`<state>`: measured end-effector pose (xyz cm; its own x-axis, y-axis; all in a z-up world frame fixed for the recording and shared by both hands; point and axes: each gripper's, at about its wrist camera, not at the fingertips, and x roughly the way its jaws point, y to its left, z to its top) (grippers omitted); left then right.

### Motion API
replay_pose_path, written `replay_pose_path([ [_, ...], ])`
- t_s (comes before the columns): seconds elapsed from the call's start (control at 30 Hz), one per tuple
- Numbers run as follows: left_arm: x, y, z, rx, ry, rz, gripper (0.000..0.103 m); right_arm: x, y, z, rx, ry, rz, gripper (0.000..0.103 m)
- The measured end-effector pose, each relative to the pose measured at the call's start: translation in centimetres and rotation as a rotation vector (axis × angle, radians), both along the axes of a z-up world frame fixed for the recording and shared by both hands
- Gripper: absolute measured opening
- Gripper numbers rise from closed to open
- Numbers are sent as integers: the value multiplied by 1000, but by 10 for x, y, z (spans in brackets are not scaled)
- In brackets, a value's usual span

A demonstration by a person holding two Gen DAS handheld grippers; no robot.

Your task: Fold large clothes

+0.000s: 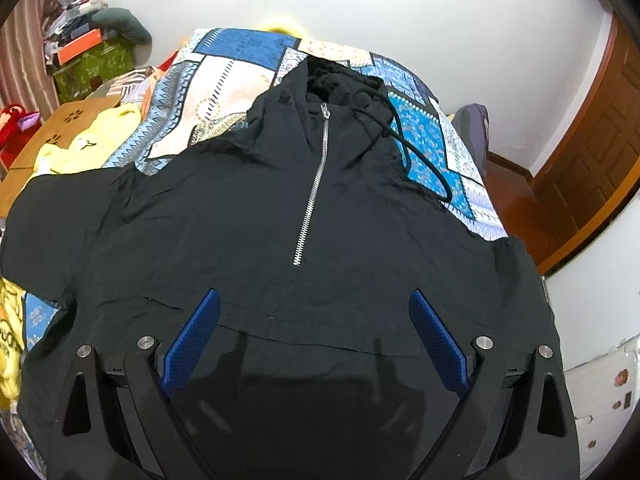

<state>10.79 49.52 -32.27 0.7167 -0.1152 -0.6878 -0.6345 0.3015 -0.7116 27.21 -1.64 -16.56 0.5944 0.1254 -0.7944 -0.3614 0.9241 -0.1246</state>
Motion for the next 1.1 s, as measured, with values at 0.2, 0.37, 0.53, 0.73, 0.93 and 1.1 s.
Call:
replay_pose_path([
  [0.2, -4, -5, 10, 118, 114, -3, 34, -5, -2, 6, 32, 0, 1, 94],
  [0.37, -2, -11, 37, 236, 160, -21, 17, -9, -9, 13, 30, -28, 10, 94],
  [0.53, 19, -32, 91, 431, 170, -67, 14, -10, -27, 19, 51, -44, -10, 94],
  [0.73, 69, -92, 182, 726, 84, -178, 13, -8, -47, 24, 72, -55, -24, 94],
  [0.93, 121, -186, 251, 895, -55, -328, 11, -10, -62, 29, 61, -96, -18, 94],
  [1.1, 161, -271, 273, 941, -175, -472, 11, -14, -79, 26, 56, -100, -7, 94],
])
